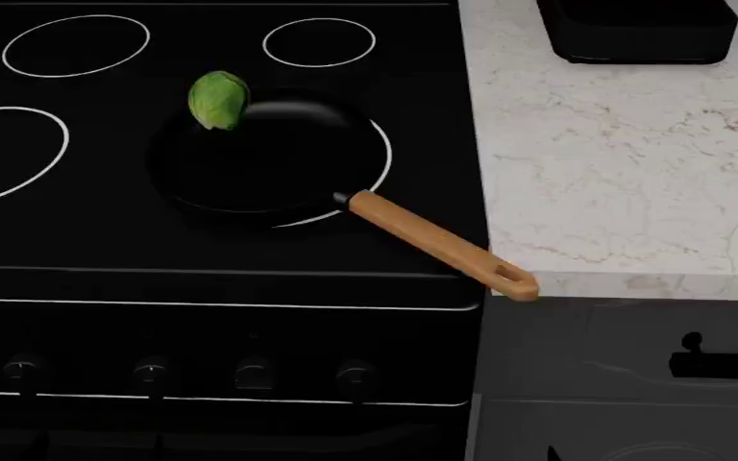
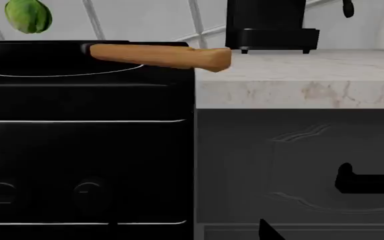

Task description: Pick up the pan and dump the vegetables in it onto the plate. Then return the pan to the stove.

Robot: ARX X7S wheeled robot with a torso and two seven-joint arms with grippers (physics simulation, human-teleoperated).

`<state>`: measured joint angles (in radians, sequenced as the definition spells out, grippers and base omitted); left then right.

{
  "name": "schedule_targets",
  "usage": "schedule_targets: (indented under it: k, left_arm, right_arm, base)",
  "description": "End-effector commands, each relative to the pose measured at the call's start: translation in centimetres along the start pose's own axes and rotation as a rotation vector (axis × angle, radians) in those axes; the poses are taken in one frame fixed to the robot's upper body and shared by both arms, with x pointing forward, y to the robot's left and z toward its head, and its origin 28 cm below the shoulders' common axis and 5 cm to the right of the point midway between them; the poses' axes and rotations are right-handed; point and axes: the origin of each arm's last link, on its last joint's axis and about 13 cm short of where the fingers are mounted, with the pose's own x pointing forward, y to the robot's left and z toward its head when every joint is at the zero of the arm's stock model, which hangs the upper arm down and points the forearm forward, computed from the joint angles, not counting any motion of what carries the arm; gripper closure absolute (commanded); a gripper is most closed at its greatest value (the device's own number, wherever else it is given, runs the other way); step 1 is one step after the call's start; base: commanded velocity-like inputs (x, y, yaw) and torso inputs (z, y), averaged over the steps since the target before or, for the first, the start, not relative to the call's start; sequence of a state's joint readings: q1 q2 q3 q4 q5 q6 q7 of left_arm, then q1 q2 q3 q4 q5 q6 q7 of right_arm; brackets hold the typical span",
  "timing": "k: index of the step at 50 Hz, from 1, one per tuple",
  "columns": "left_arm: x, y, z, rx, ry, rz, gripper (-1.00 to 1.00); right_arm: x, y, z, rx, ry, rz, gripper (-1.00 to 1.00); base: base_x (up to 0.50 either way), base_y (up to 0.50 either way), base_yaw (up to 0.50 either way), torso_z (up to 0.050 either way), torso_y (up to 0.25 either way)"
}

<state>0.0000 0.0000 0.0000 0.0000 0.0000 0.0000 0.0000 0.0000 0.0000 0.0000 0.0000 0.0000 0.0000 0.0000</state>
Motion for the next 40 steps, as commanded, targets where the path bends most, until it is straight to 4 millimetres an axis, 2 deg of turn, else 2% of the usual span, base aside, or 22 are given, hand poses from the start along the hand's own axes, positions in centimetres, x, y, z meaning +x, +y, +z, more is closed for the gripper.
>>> schedule_targets:
  k: [1, 11, 12, 20, 28, 31, 34, 36, 40]
  left_arm:
    - [-0.2, 0.0, 0.0, 0.000, 0.004, 0.000, -1.00]
    - [-0.1, 0.0, 0.0, 0.002, -0.003, -0.003, -1.00]
    - [0.0, -0.1, 0.0, 0.047, 0.015, 0.012, -1.00]
    - [-0.1, 0.1, 0.2, -0.019, -0.003, -0.015, -1.00]
    - [-0.8, 0.2, 1.6, -0.016, -0.084, -0.047, -1.00]
    - [-1.1, 0.4, 3.7, -0.022, -0.123, -0.056, -1.00]
    - [-1.5, 1.2, 5.9, -0.018, -0.149, -0.036, -1.00]
    - [-1.6, 1.9, 7.5, -0.015, -0.161, -0.023, -1.00]
    - [-1.9, 2.8, 9.9, 0.015, -0.184, -0.016, -1.00]
  right_arm:
    - [0.0, 0.1, 0.0, 0.000, 0.000, 0.000, -1.00]
    - [-0.1, 0.0, 0.0, 0.003, 0.003, 0.002, -1.00]
    - [-0.1, 0.0, 0.0, 0.003, 0.003, 0.003, -1.00]
    - [-0.1, 0.1, -0.1, 0.004, 0.006, 0.008, -1.00]
    - [-0.4, 0.3, 0.2, 0.009, 0.009, 0.026, -1.00]
    - [-0.7, 0.6, 1.6, 0.024, -0.006, 0.042, -1.00]
    - [-1.5, 0.6, 4.1, 0.070, -0.055, 0.075, -1.00]
    - [-2.0, 0.4, 5.8, 0.032, -0.105, 0.083, -1.00]
    - [-2.6, 0.0, 7.9, 0.023, -0.132, 0.089, -1.00]
  base:
    - [0.00, 0.00, 0.00, 0.000, 0.000]
    - [0.00, 0.00, 0.00, 0.000, 0.000]
    - [0.00, 0.00, 0.00, 0.000, 0.000]
    - [0.00, 0.00, 0.00, 0.000, 0.000]
    - [0.00, 0.00, 0.00, 0.049, 0.000]
    - [0.00, 0.00, 0.00, 0.050, 0.000]
    - [0.00, 0.00, 0.00, 0.050, 0.000]
    - [0.00, 0.00, 0.00, 0.050, 0.000]
    - [0.00, 0.00, 0.00, 0.050, 0.000]
